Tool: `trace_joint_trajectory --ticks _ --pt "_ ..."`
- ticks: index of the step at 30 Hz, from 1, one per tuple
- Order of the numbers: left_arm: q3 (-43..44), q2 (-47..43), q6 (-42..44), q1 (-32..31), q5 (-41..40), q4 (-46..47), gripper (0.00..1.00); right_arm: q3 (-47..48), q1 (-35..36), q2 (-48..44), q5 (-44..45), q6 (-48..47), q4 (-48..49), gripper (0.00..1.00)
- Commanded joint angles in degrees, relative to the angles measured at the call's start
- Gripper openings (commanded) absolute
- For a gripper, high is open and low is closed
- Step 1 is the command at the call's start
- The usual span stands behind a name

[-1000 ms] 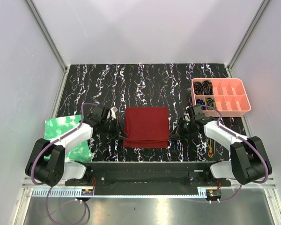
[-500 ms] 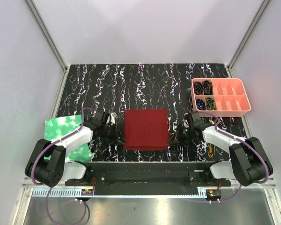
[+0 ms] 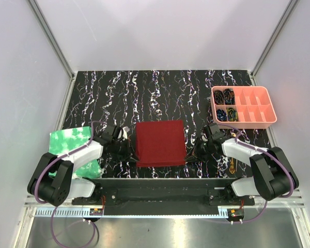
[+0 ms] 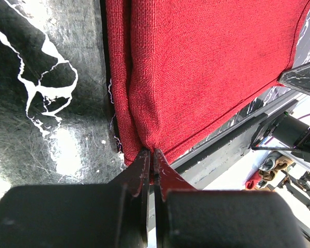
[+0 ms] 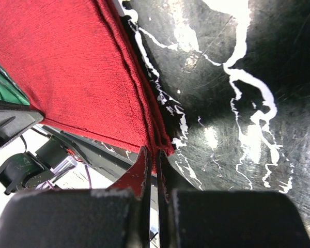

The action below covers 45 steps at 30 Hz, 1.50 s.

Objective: Fold the napkin into a case and place the utensils inside
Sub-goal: Smooth out the square-folded napkin at the center of the board.

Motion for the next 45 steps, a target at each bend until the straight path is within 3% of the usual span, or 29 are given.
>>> trace_joint_trajectory --ticks 1,10,13,17,22,25,26,27,30,34,37,42,45 --pt "-1.3 0.1 0.1 0.0 0.7 1.0 0.04 0.0 0.1 1.3 3.2 -1.0 0.3 0.0" --pt "-2.5 -1.2 -0.9 0.0 2.7 1.0 0.13 1.2 0.1 2.3 3.9 -0.9 -1.1 0.0" --pt "-2.8 -1.8 -0.9 -0.1 4.0 0.1 0.23 1.6 0.2 2.6 4.1 -0.8 -1.2 0.0" --pt "-2.0 -7.8 -1.6 0.0 1.2 -5.3 0.46 2.3 0.2 3.3 4.2 -0.9 -1.4 0.0" --pt "5.7 -12.1 -0.9 0.2 -5.8 -12.5 0.56 2.8 0.2 3.5 3.6 -1.5 -1.7 0.05" --pt "7.9 -10.9 -1.6 0.1 -1.2 -7.6 0.51 2.5 0.2 3.1 3.2 -1.8 -1.6 0.08" --pt "8.0 -8.1 -3.0 0.0 1.2 -2.3 0.47 2.6 0.2 3.0 3.2 -2.0 -1.6 0.09" --pt "8.2 -6.5 -3.5 -0.5 3.6 0.0 0.39 2.5 0.1 2.8 3.2 -2.2 -1.5 0.11" --pt "9.2 -1.1 -3.5 -3.6 6.3 4.3 0.27 2.9 0.3 2.7 2.2 -2.2 -1.4 0.18" --pt "7.2 3.2 -3.0 -5.3 6.5 6.6 0.19 2.9 0.6 2.4 1.6 -2.2 -1.4 0.22" --pt "4.3 3.4 -1.5 -5.1 2.1 2.5 0.13 3.9 0.6 0.6 3.2 -3.5 -4.8 0.34" --pt "-2.1 -3.3 -2.4 -3.8 -3.9 -0.2 0.13 7.3 0.8 -5.6 6.1 -6.0 -9.6 0.56" --pt "-3.5 -5.2 -3.4 -3.7 -5.8 0.5 0.15 10.3 2.2 -5.8 5.7 -6.5 -9.8 0.64"
